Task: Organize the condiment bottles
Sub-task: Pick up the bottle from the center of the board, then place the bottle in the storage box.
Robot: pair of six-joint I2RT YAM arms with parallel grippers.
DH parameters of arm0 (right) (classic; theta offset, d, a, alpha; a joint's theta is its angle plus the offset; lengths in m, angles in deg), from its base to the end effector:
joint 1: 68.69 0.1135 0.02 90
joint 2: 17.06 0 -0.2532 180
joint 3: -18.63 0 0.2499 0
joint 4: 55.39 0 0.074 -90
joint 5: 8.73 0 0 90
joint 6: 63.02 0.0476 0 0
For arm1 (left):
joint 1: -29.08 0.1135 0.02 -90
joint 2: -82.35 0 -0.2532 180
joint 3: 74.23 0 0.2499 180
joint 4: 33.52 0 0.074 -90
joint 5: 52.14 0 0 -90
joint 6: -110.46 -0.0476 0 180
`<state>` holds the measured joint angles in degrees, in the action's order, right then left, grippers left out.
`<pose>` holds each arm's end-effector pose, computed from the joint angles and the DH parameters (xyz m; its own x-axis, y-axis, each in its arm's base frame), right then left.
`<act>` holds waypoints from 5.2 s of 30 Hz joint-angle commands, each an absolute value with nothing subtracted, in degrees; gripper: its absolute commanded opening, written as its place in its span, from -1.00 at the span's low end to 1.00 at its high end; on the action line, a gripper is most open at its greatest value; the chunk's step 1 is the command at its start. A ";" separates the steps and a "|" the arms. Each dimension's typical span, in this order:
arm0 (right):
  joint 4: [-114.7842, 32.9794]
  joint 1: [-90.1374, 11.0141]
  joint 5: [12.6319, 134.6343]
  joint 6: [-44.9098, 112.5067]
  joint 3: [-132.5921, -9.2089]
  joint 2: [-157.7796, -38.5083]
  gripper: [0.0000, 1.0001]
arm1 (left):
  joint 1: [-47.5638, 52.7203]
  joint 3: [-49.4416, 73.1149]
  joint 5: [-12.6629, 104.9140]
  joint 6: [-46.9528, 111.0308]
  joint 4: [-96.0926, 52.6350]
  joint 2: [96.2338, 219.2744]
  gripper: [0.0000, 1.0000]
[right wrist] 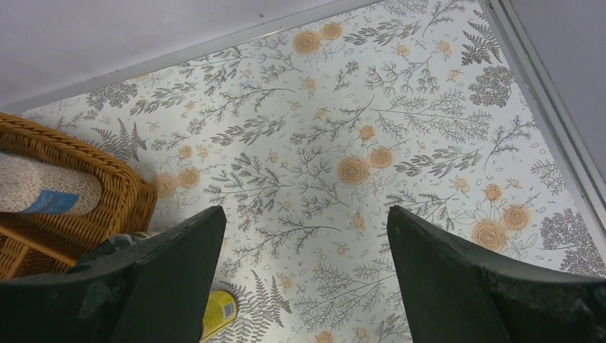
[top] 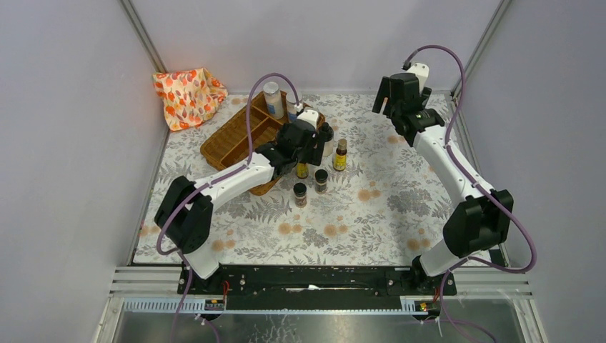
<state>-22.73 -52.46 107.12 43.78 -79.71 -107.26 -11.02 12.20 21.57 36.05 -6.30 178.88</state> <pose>0.3654 0.0848 0.3536 -0.3441 0.1707 -0.9233 0.2390 0.9669 0.0897 0.3069 -0.2410 0.2487 -0.5670 0.1402 -0.8117 0.3065 0.9505 -0.0499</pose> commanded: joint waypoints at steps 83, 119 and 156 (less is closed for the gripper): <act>-22.69 -53.36 109.88 43.21 -79.98 -103.00 0.78 | -5.36 20.58 1.47 35.95 3.01 161.56 -1.00; -27.34 -54.88 109.49 42.62 -82.61 -110.32 0.78 | 12.51 19.50 13.65 36.89 -20.62 182.11 -1.00; -28.13 -55.90 107.57 43.60 -83.86 -113.57 0.78 | 13.01 16.26 16.04 36.06 -28.09 190.18 -1.00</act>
<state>-25.99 -55.56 107.56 42.93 -81.66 -113.53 12.63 16.33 17.07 37.37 -21.91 189.70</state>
